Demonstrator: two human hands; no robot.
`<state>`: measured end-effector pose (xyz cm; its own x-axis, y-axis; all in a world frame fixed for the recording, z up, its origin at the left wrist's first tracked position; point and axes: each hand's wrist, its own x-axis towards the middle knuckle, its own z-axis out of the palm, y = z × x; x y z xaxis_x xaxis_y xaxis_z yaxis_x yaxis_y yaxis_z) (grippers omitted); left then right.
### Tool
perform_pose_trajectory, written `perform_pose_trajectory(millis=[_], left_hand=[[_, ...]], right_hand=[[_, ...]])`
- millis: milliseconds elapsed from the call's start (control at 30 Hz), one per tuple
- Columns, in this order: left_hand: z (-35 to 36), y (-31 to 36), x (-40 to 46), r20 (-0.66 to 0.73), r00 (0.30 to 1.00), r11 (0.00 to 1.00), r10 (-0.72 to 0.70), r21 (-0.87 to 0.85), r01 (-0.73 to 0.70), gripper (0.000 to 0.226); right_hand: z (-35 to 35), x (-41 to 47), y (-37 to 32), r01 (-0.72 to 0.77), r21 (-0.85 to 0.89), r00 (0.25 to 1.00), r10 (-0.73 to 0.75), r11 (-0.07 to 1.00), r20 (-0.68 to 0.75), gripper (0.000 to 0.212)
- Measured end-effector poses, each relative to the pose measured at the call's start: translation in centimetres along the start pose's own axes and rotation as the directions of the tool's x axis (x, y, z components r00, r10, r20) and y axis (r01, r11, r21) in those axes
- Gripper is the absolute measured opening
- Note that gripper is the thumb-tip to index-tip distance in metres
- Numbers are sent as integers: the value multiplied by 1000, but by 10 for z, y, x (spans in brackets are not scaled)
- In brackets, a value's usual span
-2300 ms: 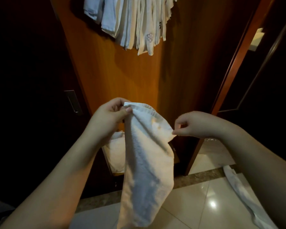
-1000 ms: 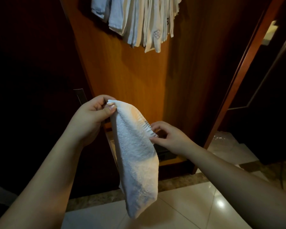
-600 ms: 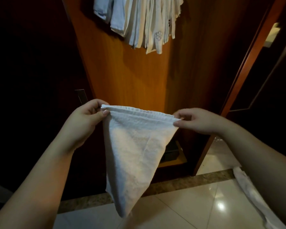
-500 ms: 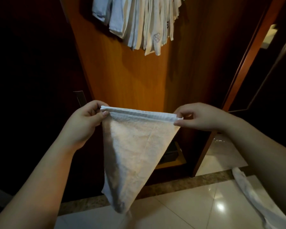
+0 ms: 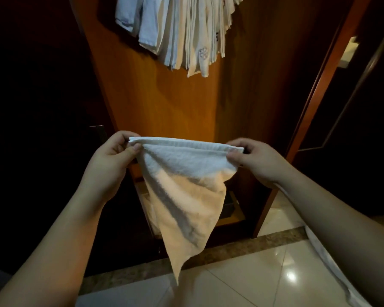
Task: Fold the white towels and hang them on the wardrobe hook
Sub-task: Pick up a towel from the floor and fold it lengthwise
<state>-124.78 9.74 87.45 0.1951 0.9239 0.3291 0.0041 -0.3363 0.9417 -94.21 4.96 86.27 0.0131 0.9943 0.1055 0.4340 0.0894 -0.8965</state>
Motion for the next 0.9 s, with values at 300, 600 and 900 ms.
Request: perform_pose_trajectory(millis=[300,600,900], left_hand=[[13,8,-2,-22,999,998,36,-55,-37,26],[22,16,-7,-40,997,988,-60,-145,53,20],[22,6,-21,153,982,973,-114,-185,142,6]], right_hand=[[7,-11,-14,191,-128,877,-228,973,-422,15],[-10,-10,-21,152,421,987,-116,894,-110,72],[-8,-24,38,-251,729,956,44,637,291,68]])
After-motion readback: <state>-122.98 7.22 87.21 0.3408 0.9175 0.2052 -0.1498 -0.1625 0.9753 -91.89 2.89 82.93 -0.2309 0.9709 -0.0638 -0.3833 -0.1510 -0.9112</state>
